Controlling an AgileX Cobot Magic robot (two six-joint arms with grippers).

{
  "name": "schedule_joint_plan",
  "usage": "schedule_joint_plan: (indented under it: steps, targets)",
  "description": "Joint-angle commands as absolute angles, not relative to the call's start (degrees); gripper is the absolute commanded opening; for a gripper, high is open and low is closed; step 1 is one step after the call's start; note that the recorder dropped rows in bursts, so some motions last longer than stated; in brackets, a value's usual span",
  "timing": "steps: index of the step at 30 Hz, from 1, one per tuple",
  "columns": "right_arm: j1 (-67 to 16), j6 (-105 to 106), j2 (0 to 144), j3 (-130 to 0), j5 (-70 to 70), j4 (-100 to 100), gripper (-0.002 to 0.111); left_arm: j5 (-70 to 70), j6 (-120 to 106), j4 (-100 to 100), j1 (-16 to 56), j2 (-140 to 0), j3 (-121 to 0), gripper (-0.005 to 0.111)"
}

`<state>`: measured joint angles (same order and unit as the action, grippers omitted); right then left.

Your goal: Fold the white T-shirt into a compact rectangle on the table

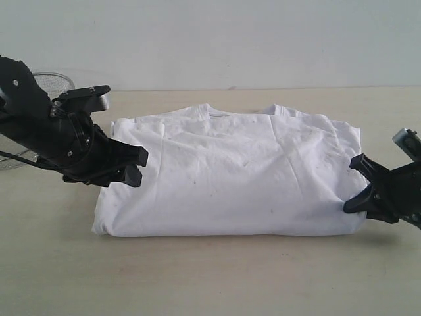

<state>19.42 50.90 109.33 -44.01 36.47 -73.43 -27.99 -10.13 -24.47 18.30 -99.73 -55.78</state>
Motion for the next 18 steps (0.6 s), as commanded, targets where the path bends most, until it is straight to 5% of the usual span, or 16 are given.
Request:
schedule_joint_plan:
  steps: [1, 18]
  targets:
    - [19.33, 51.58, 107.44, -44.13, 35.16, -72.95, 0.0, -27.77, -10.71, -25.01, 18.7, -99.2, -56.03, 0.055]
    - [16.0, 53.24, 101.86, -45.94, 38.19, -73.9, 0.0, -28.83, -10.71, -25.01, 18.7, -99.2, -56.03, 0.055]
